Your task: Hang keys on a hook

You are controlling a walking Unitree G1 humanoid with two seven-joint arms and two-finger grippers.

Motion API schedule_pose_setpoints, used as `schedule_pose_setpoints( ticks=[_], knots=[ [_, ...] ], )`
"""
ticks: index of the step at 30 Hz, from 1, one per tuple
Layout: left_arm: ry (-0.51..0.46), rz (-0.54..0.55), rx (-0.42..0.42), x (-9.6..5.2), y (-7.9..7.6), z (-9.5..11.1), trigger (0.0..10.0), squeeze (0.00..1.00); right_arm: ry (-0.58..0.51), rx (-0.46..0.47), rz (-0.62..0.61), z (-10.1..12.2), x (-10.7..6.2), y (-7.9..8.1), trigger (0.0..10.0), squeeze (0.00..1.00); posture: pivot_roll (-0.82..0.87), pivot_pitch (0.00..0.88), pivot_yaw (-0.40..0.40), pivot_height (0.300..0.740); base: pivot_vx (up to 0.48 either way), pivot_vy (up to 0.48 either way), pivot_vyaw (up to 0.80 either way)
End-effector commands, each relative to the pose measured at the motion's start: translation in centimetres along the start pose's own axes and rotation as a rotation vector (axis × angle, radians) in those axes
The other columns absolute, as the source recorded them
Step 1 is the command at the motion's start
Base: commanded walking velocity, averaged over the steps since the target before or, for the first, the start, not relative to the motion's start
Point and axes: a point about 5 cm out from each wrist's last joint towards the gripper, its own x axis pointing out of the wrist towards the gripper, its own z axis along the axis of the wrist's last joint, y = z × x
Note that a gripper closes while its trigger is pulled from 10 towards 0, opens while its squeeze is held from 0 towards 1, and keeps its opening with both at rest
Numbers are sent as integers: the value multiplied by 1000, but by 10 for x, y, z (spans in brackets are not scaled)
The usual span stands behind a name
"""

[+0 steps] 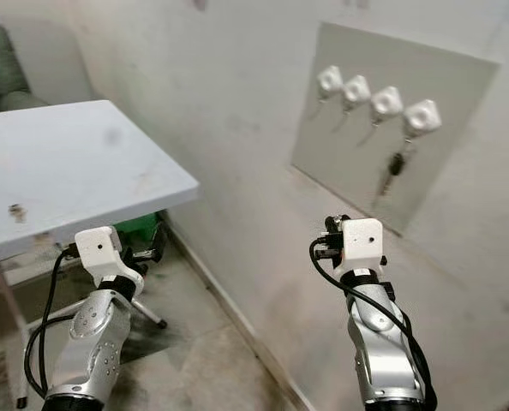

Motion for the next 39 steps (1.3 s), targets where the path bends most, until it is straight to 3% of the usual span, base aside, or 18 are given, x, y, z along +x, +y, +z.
schedule_pose_setpoints(
  ticks=[1,5,8,12,24,39],
  knots=[
    [2,-5,-13,-1,-5,1,10000,0,-9,-5,-10,4,-1,-5,10000,0,15,45,-110,740,0,0,0],
    [26,16,-23,-1,-3,-1,10000,0,-4,-6,-11,3,-2,-5,10000,0,15,54,-109,740,0,0,0],
    [-13,-5,-24,-3,-3,2,10000,0,0,-5,-10,2,-3,-5,10000,0,15,55,-109,740,439,0,0],
    [28,27,-18,-3,0,-1,10000,0,6,-4,-13,1,-5,-5,10000,0,13,65,-107,740,468,0,0],
    [-1,54,46,-2,2,3,10000,0,12,-8,-28,2,-6,-8,10000,0,8,79,-104,740,0,0,0],
    [9,37,18,0,0,3,10000,0,6,2,-50,3,-3,-12,10000,0,16,58,-104,740,0,44,0]
  ],
)
